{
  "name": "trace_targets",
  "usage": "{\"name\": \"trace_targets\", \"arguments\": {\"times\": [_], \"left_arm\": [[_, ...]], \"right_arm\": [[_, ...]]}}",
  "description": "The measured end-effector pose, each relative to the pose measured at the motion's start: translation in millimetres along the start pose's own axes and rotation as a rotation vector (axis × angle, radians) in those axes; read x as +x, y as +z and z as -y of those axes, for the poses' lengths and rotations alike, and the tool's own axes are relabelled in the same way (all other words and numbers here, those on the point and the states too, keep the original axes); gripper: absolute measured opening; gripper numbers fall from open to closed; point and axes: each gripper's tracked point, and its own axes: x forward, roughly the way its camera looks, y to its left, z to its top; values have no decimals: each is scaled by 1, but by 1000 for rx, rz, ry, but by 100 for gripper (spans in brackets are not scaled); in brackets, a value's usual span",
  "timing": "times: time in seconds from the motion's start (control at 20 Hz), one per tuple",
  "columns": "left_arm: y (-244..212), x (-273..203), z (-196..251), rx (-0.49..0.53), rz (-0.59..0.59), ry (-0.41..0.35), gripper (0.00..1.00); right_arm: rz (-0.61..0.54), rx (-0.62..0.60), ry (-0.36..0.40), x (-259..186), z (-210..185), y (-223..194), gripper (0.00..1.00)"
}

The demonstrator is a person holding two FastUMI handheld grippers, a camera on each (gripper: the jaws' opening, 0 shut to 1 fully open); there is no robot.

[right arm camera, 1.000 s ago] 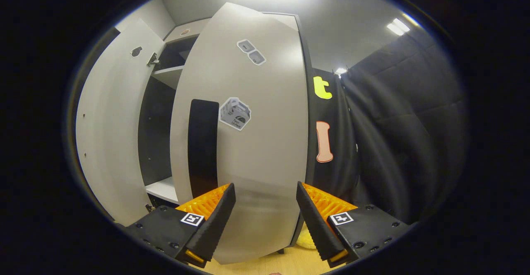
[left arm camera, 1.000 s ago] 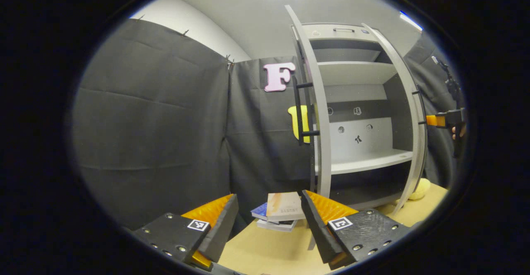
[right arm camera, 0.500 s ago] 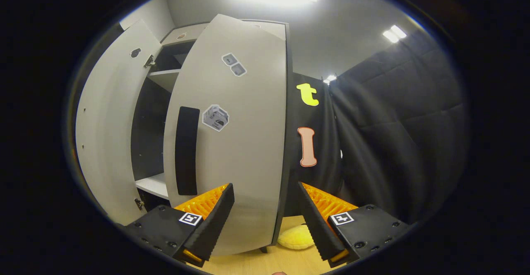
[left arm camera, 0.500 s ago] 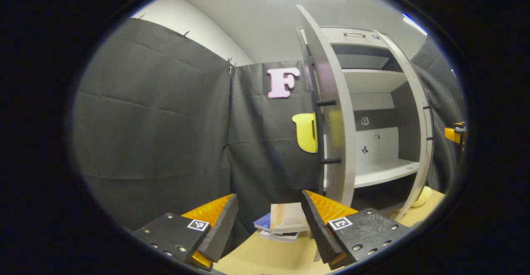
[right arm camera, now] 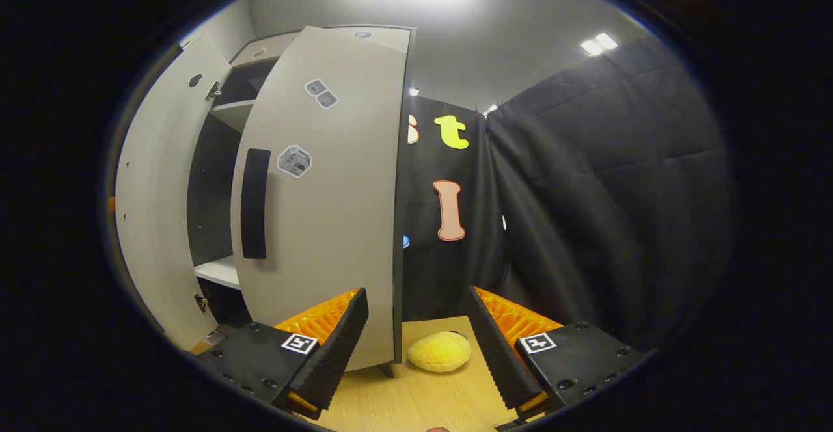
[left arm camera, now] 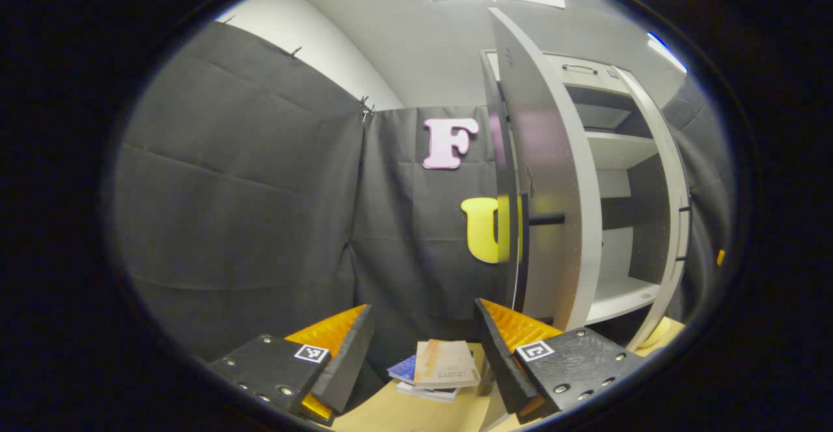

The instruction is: Grasp the bottle in the cabinet with the left hand and place it on the coaster, then close the right door with the right hand and the left door with the left hand.

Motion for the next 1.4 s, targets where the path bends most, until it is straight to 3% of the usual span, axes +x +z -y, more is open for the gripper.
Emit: {"name": "trace_targets", "arguments": {"times": [0.2, 0.4, 0.55, 0.6, 0.7, 1.4], "left_arm": [[9, 1, 12, 60, 26, 3, 94], [8, -1, 22, 35, 21, -12, 95], [10, -8, 43, 1, 18, -62, 95], [10, -10, 48, 1, 20, -76, 88], [12, -14, 63, 11, 28, -94, 95], [26, -6, 183, 21, 70, -263, 94]], "right_arm": [[-16, -4, -40, -12, 23, -8, 96], [-35, 4, -59, -19, 36, -15, 96], [-38, 11, -55, -21, 37, -17, 96], [-42, 12, -53, -22, 37, -19, 96], [-44, 14, -43, -23, 35, -20, 96], [-72, 3, -63, -39, 57, -30, 96]]}}
